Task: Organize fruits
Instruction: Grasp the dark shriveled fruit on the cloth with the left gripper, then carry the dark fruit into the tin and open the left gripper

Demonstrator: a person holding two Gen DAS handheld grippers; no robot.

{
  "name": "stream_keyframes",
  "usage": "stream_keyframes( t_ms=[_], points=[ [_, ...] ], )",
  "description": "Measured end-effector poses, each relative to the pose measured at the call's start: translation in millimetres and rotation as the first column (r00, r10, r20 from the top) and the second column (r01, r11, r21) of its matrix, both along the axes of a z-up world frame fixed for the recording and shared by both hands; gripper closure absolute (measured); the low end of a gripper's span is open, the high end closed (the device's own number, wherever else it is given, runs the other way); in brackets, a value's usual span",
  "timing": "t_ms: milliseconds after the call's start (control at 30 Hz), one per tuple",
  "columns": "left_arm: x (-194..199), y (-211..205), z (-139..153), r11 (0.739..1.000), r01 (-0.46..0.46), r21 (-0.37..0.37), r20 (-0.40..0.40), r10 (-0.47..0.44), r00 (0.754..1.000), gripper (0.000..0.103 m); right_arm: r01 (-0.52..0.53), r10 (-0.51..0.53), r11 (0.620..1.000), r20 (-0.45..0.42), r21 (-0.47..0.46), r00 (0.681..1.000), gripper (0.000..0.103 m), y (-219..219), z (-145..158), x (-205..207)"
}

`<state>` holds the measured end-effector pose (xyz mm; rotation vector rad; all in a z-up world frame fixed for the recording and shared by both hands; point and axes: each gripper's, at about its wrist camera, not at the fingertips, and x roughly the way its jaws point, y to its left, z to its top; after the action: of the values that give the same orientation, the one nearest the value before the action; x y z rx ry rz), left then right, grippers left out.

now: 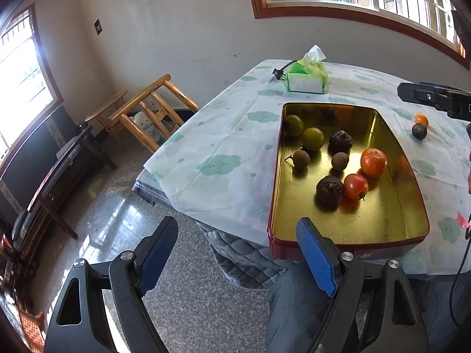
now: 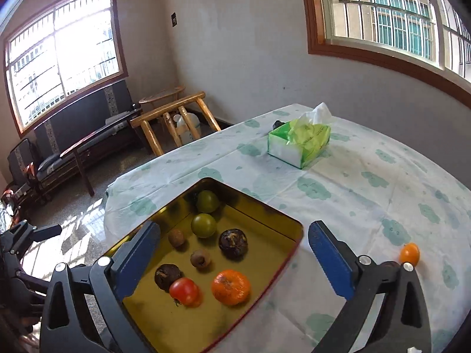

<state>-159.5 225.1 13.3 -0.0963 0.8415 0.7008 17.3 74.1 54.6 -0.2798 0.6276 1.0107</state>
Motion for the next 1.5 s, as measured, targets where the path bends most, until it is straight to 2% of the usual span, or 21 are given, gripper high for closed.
stream_keyframes(
  t_ms=[133,200,267,367,500,533,600,700,767,867,933,967,1033,1233,1300,1333,1367,1433,1467,1500],
  points=[
    [8,-13,6,0.999,0.032,0.022,-0.006,-0.032,0.999,0.020,0.107,-0.112,0.991,-0.062,-0.078,0.992,0.001,-59,-19,25],
    [14,-22,10,0.997,0.062,0.035,-0.008,-0.061,0.998,0.020,0.177,-0.183,0.978,-0.038,-0.113,0.982,0.001,-94,-29,37],
    [23,-34,15,0.993,0.112,0.042,-0.006,-0.112,0.994,0.020,0.263,-0.267,0.951,-0.002,-0.165,0.964,0.001,-128,-37,51],
    [41,-56,25,0.975,0.212,0.061,-0.003,-0.212,0.977,0.020,0.395,-0.404,0.886,0.012,-0.242,0.915,0.001,-178,-52,81],
    [82,-87,40,0.919,0.394,0.002,0.054,-0.393,0.918,0.020,0.506,-0.552,0.789,-0.042,-0.347,0.833,0.001,-235,-75,125],
    [94,-94,44,0.907,0.421,-0.015,0.077,-0.418,0.905,0.020,0.528,-0.576,0.774,-0.045,-0.349,0.816,0.001,-248,-80,132],
    [120,-107,51,0.875,0.482,-0.045,0.114,-0.475,0.873,0.020,0.554,-0.602,0.768,-0.067,-0.323,0.796,0.001,-273,-86,141],
    [167,-126,56,0.826,0.560,-0.059,0.125,-0.551,0.825,0.020,0.596,-0.642,0.730,-0.037,-0.334,0.766,0.001,-291,-96,150],
    [202,-141,50,0.791,0.610,-0.042,0.080,-0.606,0.792,0.020,0.599,-0.644,0.725,-0.028,-0.338,0.764,0.001,-295,-102,153],
    [254,-156,31,0.783,0.622,0.001,-0.024,-0.622,0.783,0.020,0.594,-0.639,0.743,-0.062,-0.309,0.767,0.001,-299,-106,154],
    [283,-156,18,0.756,0.652,-0.056,-0.022,-0.654,0.756,0.020,0.592,-0.638,0.749,-0.083,-0.298,0.765,0.001,-301,-107,155],
    [297,-154,13,0.750,0.656,-0.089,-0.022,-0.659,0.751,0.020,0.594,-0.638,0.752,-0.091,-0.287,0.764,0.000,-302,-107,155],
    [319,-154,-2,0.750,0.651,-0.117,-0.038,-0.659,0.751,0.020,0.594,-0.637,0.753,-0.088,-0.285,0.766,0.000,-301,-108,155],
    [363,-146,-35,0.780,0.604,-0.166,-0.104,-0.623,0.776,0.023,0.593,-0.636,0.754,-0.089,-0.283,0.766,0.000,-300,-108,154],
    [372,-142,-50,0.796,0.572,-0.200,-0.144,-0.601,0.786,0.041,0.593,-0.636,0.754,-0.089,-0.283,0.766,0.000,-300,-108,154],
    [375,-141,-58,0.793,0.561,-0.240,-0.152,-0.601,0.785,0.063,0.593,-0.636,0.754,-0.089,-0.283,0.766,0.000,-300,-108,154],
    [372,-139,-59,0.790,0.557,-0.258,-0.106,-0.596,0.796,0.066,0.593,-0.636,0.754,-0.089,-0.284,0.766,0.000,-300,-108,154],
    [370,-143,-62,0.802,0.538,-0.260,-0.116,-0.579,0.807,0.067,0.593,-0.636,0.754,-0.089,-0.283,0.766,0.000,-300,-108,154],
    [367,-144,-62,0.800,0.532,-0.276,-0.112,-0.576,0.810,0.067,0.593,-0.636,0.754,-0.089,-0.284,0.766,0.000,-300,-108,154],
    [362,-144,-61,0.804,0.514,-0.301,-0.095,-0.561,0.822,0.067,0.593,-0.636,0.754,-0.089,-0.284,0.767,0.000,-300,-108,155]
  ],
)
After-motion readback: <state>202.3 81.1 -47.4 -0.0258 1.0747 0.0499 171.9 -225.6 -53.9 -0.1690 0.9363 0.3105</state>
